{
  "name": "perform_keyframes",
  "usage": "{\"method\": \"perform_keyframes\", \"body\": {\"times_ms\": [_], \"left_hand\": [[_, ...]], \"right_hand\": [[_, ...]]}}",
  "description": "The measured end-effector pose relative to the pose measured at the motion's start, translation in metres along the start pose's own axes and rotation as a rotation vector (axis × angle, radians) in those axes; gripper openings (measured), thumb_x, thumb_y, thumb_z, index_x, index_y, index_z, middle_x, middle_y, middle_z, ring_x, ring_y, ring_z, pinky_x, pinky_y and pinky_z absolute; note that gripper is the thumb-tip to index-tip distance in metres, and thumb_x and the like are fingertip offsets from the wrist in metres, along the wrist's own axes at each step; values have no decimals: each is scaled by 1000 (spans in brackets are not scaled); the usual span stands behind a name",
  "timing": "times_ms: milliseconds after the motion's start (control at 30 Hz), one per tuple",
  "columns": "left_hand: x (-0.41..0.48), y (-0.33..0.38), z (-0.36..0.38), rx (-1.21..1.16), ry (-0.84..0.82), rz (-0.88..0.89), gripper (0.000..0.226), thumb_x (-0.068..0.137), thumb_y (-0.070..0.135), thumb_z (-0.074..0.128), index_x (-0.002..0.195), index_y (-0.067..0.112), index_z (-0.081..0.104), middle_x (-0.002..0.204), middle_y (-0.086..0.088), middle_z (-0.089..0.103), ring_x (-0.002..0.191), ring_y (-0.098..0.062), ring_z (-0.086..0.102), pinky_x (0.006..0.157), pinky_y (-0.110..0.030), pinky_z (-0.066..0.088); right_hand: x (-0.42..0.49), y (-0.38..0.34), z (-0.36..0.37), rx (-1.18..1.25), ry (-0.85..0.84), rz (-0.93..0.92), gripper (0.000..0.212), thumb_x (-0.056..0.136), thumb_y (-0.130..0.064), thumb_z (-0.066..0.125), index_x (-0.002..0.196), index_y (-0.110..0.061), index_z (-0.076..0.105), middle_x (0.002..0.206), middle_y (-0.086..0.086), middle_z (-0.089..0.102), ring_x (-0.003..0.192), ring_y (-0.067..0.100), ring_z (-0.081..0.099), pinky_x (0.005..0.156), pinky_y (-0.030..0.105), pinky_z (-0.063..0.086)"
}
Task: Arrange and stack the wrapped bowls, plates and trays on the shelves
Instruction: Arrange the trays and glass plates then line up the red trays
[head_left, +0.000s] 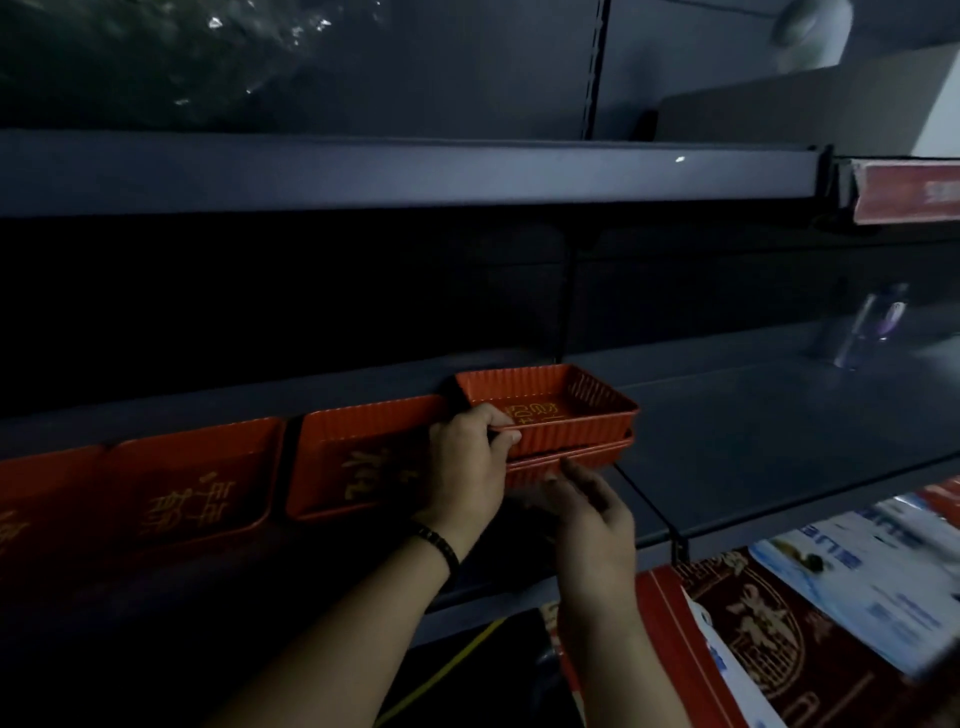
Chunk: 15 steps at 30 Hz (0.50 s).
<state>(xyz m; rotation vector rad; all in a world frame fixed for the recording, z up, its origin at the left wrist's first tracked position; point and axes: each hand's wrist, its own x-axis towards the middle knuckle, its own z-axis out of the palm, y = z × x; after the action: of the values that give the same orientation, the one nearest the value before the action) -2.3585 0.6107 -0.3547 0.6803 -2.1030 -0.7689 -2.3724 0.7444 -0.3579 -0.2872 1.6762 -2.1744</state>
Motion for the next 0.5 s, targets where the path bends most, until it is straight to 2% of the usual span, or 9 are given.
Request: {"method": "perform_keyframes", "body": {"times_ms": [67, 133, 200, 267, 333, 400, 433, 500], "left_hand": [[1, -4, 6, 0, -19, 4, 8, 94, 23, 80, 102, 20, 82, 103, 8, 78, 98, -8, 70, 88, -23, 56], [1, -11, 11, 50, -36, 17, 7, 92, 24, 82, 99, 23, 83, 112, 3, 74, 108, -16, 68, 97, -30, 53], [1, -17, 13, 114, -79, 7, 5, 94, 27, 79, 97, 26, 83, 130, -1, 66, 125, -24, 57, 112, -39, 41], [1, -20, 12, 163, -170, -2, 11, 99, 28, 72, 98, 25, 83, 139, -3, 60, 131, -29, 48, 114, -41, 33], [0, -22, 11, 162, -243, -4, 20, 105, 30, 64, 95, 25, 81, 133, -5, 60, 126, -31, 49, 112, -41, 36], [0, -24, 7, 171, -281, 16, 31, 108, 34, 55, 86, 26, 75, 122, -3, 63, 116, -30, 54, 107, -45, 41], [0, -25, 4, 197, -285, 25, 32, 109, 35, 52, 87, 26, 74, 121, -1, 65, 115, -30, 54, 106, -46, 41], [1, -25, -8, 239, -264, 53, 28, 110, 29, 49, 111, 29, 77, 129, 3, 67, 119, -26, 52, 107, -41, 39]], "right_hand": [[1, 0, 1, -15, 8, 13, 12, 96, -12, 68, 102, -15, 78, 96, 5, 81, 97, 28, 77, 84, 39, 60], [1, 1, 2, -13, 25, 28, 10, 96, -11, 67, 98, -6, 76, 93, 12, 79, 91, 28, 76, 73, 32, 56], [2, 3, 2, -26, 23, 53, 15, 96, -13, 68, 96, 1, 72, 86, 13, 77, 74, 17, 74, 63, 26, 54], [2, 4, 4, -34, 2, 78, 19, 96, -15, 67, 89, 3, 68, 73, 7, 70, 58, 7, 65, 49, 19, 49], [2, 6, 7, -52, -20, 111, 20, 97, -18, 67, 86, 0, 68, 70, 4, 65, 57, 10, 62, 48, 22, 47], [1, 6, 11, -66, -30, 123, 22, 97, -20, 67, 85, -1, 69, 71, 5, 64, 63, 16, 61, 54, 29, 46], [1, 7, 14, -76, -33, 129, 20, 96, -20, 67, 82, -6, 69, 71, 5, 64, 65, 18, 61, 57, 31, 46], [1, 8, 17, -110, -46, 141, 16, 94, -20, 69, 80, -13, 68, 69, 3, 64, 66, 19, 61, 61, 34, 45]]}}
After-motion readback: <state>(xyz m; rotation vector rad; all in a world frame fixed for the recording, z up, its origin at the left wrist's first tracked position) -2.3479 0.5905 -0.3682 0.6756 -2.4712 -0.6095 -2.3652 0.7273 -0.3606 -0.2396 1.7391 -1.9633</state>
